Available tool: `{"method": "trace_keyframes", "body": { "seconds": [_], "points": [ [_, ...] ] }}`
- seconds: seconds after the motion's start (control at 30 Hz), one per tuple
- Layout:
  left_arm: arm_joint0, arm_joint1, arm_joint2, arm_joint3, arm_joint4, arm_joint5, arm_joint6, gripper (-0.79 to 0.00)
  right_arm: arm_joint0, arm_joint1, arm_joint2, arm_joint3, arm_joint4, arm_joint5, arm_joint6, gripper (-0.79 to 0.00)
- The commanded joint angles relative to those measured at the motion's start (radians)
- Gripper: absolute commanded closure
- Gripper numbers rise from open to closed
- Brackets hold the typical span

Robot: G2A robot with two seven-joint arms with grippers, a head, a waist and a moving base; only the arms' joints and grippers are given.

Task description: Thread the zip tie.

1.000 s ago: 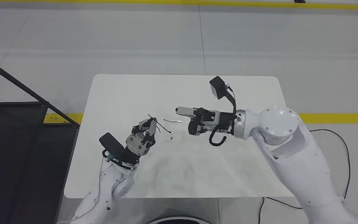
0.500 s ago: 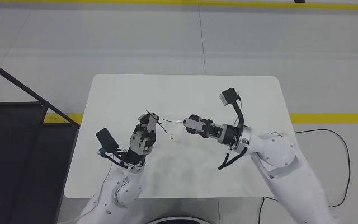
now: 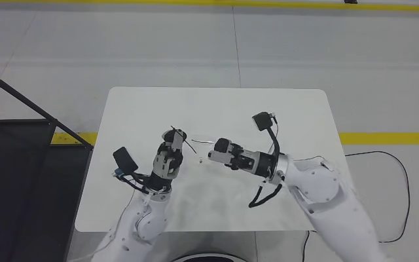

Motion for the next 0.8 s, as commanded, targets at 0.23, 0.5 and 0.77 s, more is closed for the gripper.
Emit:
{"method": "trace_keyframes", "body": {
  "seconds": [0.23, 0.5, 0.77],
  "points": [
    [0.005, -0.005, -0.005, -0.016, -0.103, -0.035, -0.102, 0.0, 0.026, -0.02, -0.05, 0.049, -0.07, -0.059, -0.091, -0.563],
    [0.011, -0.009, -0.007, -0.025, -0.11, -0.044, -0.128, 0.0, 0.062, -0.042, -0.111, 0.078, -0.149, -0.023, -0.152, -0.486],
    [0.012, -0.014, -0.009, -0.028, -0.113, -0.048, -0.135, 0.0, 0.07, -0.052, -0.12, 0.085, -0.165, -0.022, -0.145, -0.326]
  ]
}}
